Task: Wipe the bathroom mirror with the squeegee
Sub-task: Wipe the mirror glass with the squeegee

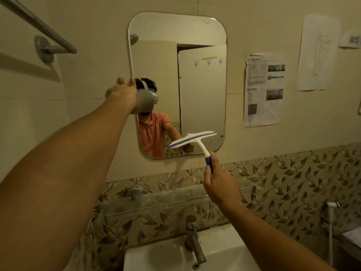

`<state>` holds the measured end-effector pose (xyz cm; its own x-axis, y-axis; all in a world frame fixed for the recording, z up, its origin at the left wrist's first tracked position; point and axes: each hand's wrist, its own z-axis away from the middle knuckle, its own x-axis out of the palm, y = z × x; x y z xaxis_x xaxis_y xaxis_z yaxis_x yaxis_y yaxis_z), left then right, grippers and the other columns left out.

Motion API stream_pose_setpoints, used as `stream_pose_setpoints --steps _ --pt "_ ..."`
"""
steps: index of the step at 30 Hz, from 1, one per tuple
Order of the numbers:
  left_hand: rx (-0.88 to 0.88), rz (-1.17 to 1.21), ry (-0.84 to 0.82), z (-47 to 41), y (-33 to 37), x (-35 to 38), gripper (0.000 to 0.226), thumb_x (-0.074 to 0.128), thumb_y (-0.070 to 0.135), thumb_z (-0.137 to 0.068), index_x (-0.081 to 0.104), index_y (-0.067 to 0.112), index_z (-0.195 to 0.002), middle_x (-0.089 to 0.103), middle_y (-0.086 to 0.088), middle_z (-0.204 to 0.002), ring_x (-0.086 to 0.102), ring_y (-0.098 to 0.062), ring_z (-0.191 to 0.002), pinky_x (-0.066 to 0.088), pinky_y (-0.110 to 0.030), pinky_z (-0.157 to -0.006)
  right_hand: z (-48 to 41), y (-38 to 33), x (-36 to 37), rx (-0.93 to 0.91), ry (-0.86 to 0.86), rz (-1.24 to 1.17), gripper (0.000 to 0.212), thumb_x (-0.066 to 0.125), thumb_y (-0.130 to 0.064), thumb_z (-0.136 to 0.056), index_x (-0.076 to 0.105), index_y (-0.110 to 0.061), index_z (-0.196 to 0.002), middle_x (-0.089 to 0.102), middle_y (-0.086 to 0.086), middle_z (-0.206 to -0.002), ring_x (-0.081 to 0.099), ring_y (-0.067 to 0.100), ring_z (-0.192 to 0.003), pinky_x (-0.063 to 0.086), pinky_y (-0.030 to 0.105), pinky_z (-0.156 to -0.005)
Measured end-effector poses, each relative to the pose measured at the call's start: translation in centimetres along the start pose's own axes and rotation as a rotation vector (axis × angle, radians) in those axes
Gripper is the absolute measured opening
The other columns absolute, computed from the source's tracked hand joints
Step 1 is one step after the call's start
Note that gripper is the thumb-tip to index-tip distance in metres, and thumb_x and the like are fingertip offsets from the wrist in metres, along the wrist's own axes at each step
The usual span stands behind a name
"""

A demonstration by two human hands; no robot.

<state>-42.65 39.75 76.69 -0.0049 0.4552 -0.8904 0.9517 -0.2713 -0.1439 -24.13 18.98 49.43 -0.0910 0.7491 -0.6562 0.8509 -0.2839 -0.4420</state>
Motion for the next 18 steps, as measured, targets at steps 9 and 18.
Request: stream_pose_setpoints --steps 9,18 --pt "-0.001 0.002 -0.031 1.2 0.2 -1.2 0.1 0.058 0.048 -0.092 -0.01 0.02 -0.158 0.001 -0.023 -0.163 0.023 -0.043 -0.145 0.037 -0.058 -0.107 2.4 1.0 -1.4 0.066 -0.227 0.028 0.037 0.033 -0.039 -0.108 0.031 -0.027 -0.143 0.058 -0.004 -0.072 0.057 0.012 -0.057 0.058 0.037 -0.055" --pt "-0.005 0.059 -0.062 2.3 -0.1 -2.0 0.092 0.058 0.045 -0.093 -0.003 0.025 -0.159 0.018 -0.019 -0.155 0.038 -0.045 -0.134 0.039 -0.059 -0.105 -0.7 -0.7 -6.6 0.124 -0.012 -0.142 0.027 0.033 -0.038 -0.108 0.035 -0.026 -0.132 0.06 0.001 -0.071 0.058 0.019 -0.054 0.057 0.045 -0.052"
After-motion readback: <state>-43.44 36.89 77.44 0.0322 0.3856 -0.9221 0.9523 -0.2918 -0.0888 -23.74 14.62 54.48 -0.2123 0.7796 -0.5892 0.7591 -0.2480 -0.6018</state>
